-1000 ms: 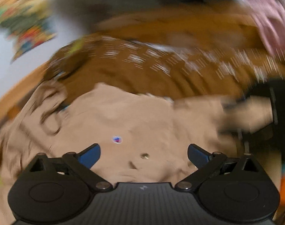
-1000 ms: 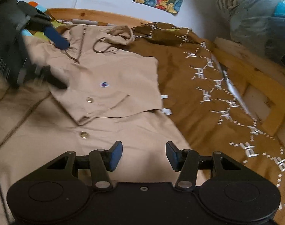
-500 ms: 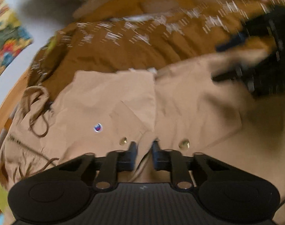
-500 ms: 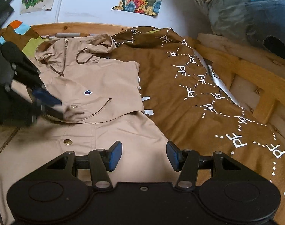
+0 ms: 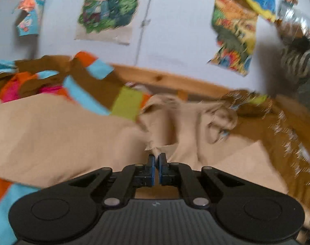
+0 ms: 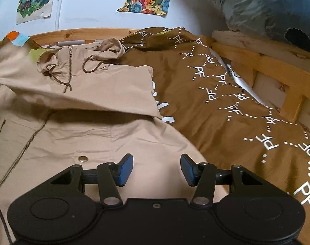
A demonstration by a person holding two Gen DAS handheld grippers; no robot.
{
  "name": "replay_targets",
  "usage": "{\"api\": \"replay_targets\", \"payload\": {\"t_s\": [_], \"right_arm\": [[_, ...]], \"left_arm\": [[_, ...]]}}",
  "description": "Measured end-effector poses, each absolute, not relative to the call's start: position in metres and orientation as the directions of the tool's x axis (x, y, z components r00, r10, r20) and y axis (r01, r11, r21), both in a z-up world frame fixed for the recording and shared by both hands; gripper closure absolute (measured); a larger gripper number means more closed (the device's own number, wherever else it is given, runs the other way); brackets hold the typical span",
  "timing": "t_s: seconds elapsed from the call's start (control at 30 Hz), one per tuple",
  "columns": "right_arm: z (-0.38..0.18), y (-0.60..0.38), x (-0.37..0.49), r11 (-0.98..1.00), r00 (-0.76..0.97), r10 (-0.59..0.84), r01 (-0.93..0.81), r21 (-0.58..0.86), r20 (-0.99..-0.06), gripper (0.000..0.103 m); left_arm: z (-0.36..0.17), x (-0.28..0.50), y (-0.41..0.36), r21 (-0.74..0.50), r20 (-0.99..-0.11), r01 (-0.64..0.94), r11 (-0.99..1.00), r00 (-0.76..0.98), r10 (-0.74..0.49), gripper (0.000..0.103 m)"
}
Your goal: Fold large clothes
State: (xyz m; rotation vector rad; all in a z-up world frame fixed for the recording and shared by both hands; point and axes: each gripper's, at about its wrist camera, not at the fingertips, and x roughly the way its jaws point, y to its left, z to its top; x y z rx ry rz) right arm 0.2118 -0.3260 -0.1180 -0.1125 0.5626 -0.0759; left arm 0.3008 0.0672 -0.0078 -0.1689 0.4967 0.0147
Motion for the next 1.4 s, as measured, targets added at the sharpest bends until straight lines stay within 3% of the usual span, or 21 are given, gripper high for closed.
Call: {"api": "replay_targets", "payload": {"t_s": [0.23,0.27,0.33,0.37,0.4,0.53,0.57,0.63,0.7,0.73,0.77,0.8,0.87,0.93,1.0,1.13,1.2,1.27,1.33,1.4], "right_arm": [[-0.102,-0.315,0.243,0.990,0.843,-0.102,0.036,-0.134,-0.528,0.047],[-0.097,-0.314,0.253,0.990,0.844,-0.099,0.031,-0.137,-0.526,0.044],[-0.091,-0.313,0.281,0.989,0.841,-0.098,0.024,-0.144,-0.532,0.041],[-0.089,-0.313,0.294,0.990,0.838,-0.098,0.027,-0.139,-0.537,0.041],[-0.086,-0.315,0.310,0.992,0.835,-0.095,0.035,-0.120,-0.542,0.041],[-0.088,-0.324,0.371,0.996,0.802,-0.070,0.089,0.003,-0.594,0.040],[-0.090,-0.327,0.384,0.994,0.795,-0.070,0.107,0.027,-0.603,0.040],[-0.098,-0.332,0.406,0.989,0.774,-0.067,0.133,0.058,-0.629,0.041],[-0.108,-0.335,0.422,0.984,0.749,-0.075,0.163,0.073,-0.658,0.046],[-0.113,-0.337,0.427,0.980,0.735,-0.074,0.177,0.086,-0.674,0.057],[-0.116,-0.338,0.429,0.978,0.730,-0.067,0.182,0.099,-0.680,0.075],[-0.119,-0.339,0.430,0.977,0.728,-0.050,0.179,0.119,-0.684,0.085],[-0.117,-0.337,0.427,0.977,0.734,-0.071,0.187,0.100,-0.675,0.099],[-0.107,-0.333,0.420,0.980,0.769,-0.110,0.190,0.060,-0.630,0.100],[-0.102,-0.333,0.417,0.979,0.787,-0.149,0.203,0.023,-0.599,0.101],[-0.121,-0.329,0.430,0.973,0.708,-0.219,0.213,-0.093,-0.672,0.095],[-0.119,-0.317,0.422,0.964,0.736,-0.267,0.203,-0.173,-0.623,0.085],[-0.113,-0.299,0.405,0.952,0.783,-0.289,0.175,-0.251,-0.551,0.060],[-0.115,-0.281,0.390,0.929,0.820,-0.286,0.110,-0.354,-0.496,0.053],[-0.129,-0.265,0.382,0.901,0.815,-0.270,0.025,-0.434,-0.513,0.051]], "left_arm": [[-0.044,0.299,0.096,-0.245,-0.664,-0.056,0.968,0.738,-0.125,0.095],[-0.048,0.298,0.096,-0.245,-0.678,-0.056,0.968,0.724,-0.129,0.086],[-0.049,0.296,0.099,-0.260,-0.690,-0.051,0.964,0.709,-0.148,0.059],[-0.053,0.295,0.102,-0.277,-0.688,-0.062,0.959,0.710,-0.153,0.039],[-0.055,0.296,0.104,-0.301,-0.681,-0.071,0.951,0.714,-0.162,0.032],[-0.062,0.306,0.114,-0.359,-0.683,-0.072,0.931,0.700,-0.209,0.032],[-0.067,0.313,0.115,-0.339,-0.702,-0.088,0.937,0.686,-0.190,0.034],[-0.077,0.323,0.116,-0.298,-0.742,-0.110,0.948,0.652,-0.157,0.052],[-0.088,0.332,0.116,-0.269,-0.785,-0.117,0.956,0.602,-0.147,0.084],[-0.093,0.334,0.115,-0.266,-0.797,-0.114,0.957,0.584,-0.152,0.087],[-0.095,0.335,0.113,-0.261,-0.799,-0.113,0.959,0.583,-0.149,0.089],[-0.095,0.334,0.111,-0.247,-0.798,-0.111,0.963,0.587,-0.137,0.102],[-0.093,0.331,0.103,-0.199,-0.786,-0.082,0.977,0.608,-0.109,0.103],[-0.092,0.324,0.093,-0.181,-0.788,-0.061,0.982,0.606,-0.107,0.103],[-0.092,0.321,0.083,-0.180,-0.804,-0.039,0.983,0.582,-0.124,0.103],[-0.097,0.320,0.071,-0.119,-0.818,-0.009,0.993,0.567,-0.093,0.103],[-0.095,0.318,0.074,-0.128,-0.823,-0.015,0.992,0.559,-0.098,0.103],[-0.090,0.318,0.078,-0.137,-0.828,-0.027,0.990,0.551,-0.100,0.103],[-0.090,0.315,0.079,-0.135,-0.830,-0.028,0.990,0.549,-0.097,0.103],[-0.092,0.315,0.076,-0.121,-0.833,-0.025,0.992,0.546,-0.087,0.103]]}}
